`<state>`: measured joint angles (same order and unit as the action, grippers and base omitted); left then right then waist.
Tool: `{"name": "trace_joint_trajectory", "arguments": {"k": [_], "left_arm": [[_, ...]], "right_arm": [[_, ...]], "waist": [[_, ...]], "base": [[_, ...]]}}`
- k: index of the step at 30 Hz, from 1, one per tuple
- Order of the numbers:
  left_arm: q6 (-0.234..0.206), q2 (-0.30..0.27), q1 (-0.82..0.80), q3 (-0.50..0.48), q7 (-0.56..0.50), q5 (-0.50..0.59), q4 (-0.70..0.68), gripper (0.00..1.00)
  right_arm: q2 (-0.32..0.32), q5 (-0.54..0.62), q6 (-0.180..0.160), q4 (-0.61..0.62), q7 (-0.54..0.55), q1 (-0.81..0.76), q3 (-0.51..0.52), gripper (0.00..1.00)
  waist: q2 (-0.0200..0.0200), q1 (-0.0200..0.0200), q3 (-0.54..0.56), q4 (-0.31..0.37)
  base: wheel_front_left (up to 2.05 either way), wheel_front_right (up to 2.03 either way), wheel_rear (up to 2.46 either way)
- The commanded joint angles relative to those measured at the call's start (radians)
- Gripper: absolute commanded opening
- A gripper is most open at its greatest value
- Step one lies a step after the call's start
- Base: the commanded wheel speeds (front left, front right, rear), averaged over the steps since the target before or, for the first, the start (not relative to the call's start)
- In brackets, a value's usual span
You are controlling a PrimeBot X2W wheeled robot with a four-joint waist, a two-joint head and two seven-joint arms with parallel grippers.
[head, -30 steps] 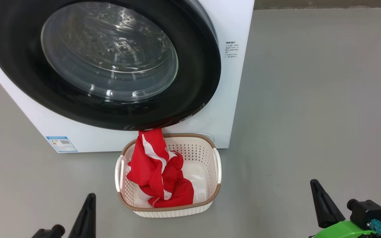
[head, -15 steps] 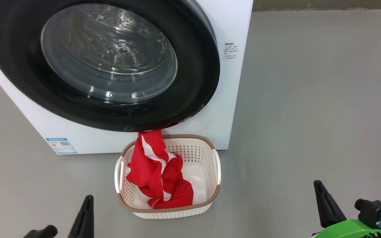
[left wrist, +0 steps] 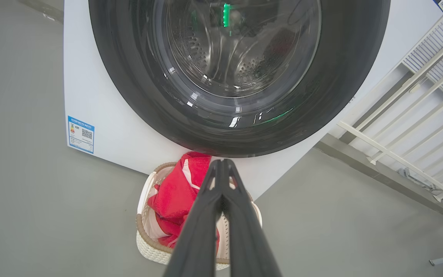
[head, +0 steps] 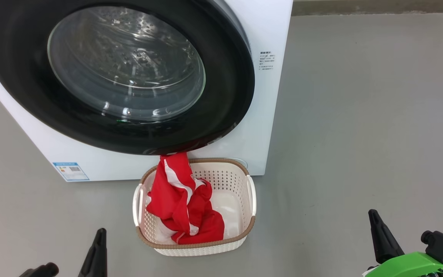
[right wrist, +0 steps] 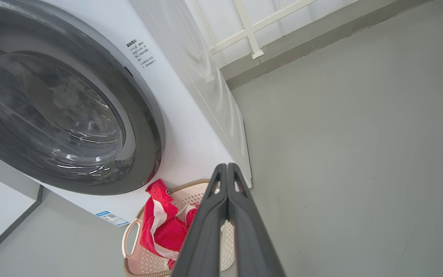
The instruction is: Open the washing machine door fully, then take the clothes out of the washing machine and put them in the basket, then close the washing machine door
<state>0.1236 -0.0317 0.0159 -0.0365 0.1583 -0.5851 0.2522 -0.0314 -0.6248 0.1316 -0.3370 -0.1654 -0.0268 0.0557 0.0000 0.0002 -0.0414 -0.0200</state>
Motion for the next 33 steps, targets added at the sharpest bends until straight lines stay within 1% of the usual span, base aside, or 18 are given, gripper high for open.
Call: {"name": "trace_joint_trajectory", "arguments": {"k": [1, 33], "left_arm": [[0.002, -0.009, -0.039, -0.018, -0.003, -0.021, -0.02, 0.0], [0.004, -0.012, -0.069, -0.039, -0.097, -0.369, -0.015, 0.0]], "right_arm": [[-0.014, -0.021, 0.0, 0.029, 0.005, 0.04, 0.004, 0.0], [-0.017, -0.357, 0.0, 0.051, 0.098, 0.072, 0.021, 0.0]], "waist": [[0.0, -0.0002, 0.0, 0.0], [0.0, -0.0002, 0.014, 0.007]], "base": [[0.0, 0.0, 0.0], [0.0, 0.0, 0.0]]}}
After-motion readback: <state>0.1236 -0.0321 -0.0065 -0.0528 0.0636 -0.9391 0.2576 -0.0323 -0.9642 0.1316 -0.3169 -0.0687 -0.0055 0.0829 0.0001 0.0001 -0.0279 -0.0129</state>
